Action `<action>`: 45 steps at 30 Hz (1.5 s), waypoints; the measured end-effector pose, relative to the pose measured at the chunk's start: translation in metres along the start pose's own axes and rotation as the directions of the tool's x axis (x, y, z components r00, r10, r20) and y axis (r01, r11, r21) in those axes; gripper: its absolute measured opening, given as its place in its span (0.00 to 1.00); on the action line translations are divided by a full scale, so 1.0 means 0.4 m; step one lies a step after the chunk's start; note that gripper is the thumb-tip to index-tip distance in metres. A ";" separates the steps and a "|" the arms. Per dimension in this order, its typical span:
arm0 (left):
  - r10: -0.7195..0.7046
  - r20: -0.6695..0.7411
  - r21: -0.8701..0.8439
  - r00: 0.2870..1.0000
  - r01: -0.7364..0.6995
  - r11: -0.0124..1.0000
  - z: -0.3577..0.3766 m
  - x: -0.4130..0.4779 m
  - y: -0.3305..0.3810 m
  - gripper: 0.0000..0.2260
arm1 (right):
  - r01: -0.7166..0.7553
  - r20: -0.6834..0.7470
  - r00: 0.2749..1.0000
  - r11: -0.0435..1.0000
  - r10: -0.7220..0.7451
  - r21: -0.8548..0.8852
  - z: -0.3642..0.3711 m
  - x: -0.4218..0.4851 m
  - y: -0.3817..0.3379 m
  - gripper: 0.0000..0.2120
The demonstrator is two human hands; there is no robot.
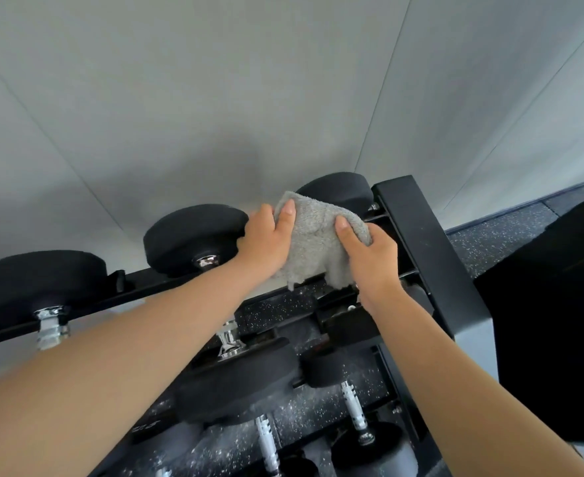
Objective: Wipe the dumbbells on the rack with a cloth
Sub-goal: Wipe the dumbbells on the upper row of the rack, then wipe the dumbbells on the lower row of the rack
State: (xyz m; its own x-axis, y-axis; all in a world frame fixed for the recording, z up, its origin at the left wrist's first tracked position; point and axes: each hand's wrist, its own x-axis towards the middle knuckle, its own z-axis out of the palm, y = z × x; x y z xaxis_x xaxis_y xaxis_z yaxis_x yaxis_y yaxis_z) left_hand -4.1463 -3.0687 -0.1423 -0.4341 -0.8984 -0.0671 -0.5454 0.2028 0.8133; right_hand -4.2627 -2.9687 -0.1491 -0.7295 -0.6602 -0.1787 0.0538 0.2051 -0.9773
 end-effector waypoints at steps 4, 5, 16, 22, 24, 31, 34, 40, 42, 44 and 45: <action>0.035 -0.070 -0.128 0.997 -0.044 0.991 -0.087 -0.057 0.048 0.16 | 0.094 0.041 0.995 0.995 -0.093 -0.027 0.024 -0.026 -0.081 0.13; 0.044 -0.100 -0.152 0.994 -0.059 0.987 -0.114 -0.071 0.060 0.15 | 0.123 0.063 0.991 0.992 -0.121 -0.026 0.037 -0.032 -0.110 0.13; 0.015 -0.581 -0.233 0.814 -0.184 0.955 -0.549 -0.288 0.146 0.13 | 0.274 0.400 0.866 0.954 -0.301 0.125 0.274 -0.273 -0.468 0.15; -0.003 -0.717 -0.190 0.697 -0.192 0.963 -0.771 -0.473 0.104 0.13 | 0.232 0.555 0.769 0.948 -0.316 0.217 0.414 -0.489 -0.559 0.18; -0.009 -0.753 -0.180 0.657 -0.193 0.965 -0.842 -0.548 0.077 0.13 | 0.206 0.613 0.727 0.950 -0.310 0.236 0.468 -0.573 -0.574 0.18; -0.155 -0.835 -0.261 0.527 -0.132 0.956 -1.045 -0.859 -0.083 0.16 | 0.140 0.747 0.599 0.956 -0.288 0.257 0.647 -0.930 -0.556 0.14; -0.190 -0.858 -0.264 0.477 -0.092 0.960 -1.106 -0.996 -0.155 0.16 | 0.104 0.792 0.550 0.962 -0.266 0.251 0.707 -1.074 -0.515 0.13; -0.198 -0.913 -0.225 0.357 -0.034 0.974 -1.187 -1.261 -0.278 0.14 | 0.030 0.875 0.440 0.977 -0.202 0.211 0.789 -1.342 -0.435 0.11; -0.216 -0.924 -0.235 0.315 -0.023 0.972 -1.202 -1.343 -0.314 0.14 | 0.028 0.896 0.399 0.979 -0.194 0.200 0.813 -1.423 -0.418 0.12; -0.228 -0.934 -0.238 0.274 -0.003 0.971 -1.215 -1.422 -0.349 0.13 | 0.033 0.913 0.363 0.982 -0.187 0.188 0.838 -1.500 -0.398 0.16; -0.241 -0.938 -0.247 0.251 0.006 0.969 -1.221 -1.462 -0.366 0.13 | 0.042 0.923 0.341 0.984 -0.179 0.176 0.851 -1.537 -0.386 0.17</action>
State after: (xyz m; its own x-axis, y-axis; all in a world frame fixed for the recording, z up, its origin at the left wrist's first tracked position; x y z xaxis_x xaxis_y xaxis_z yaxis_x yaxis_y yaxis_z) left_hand -3.4625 -2.7635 0.0602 0.6944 -0.6397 0.3294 -0.3537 0.0952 0.9305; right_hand -3.5904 -2.8406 0.0728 0.3703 -0.9289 0.0091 0.1422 0.0470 -0.9887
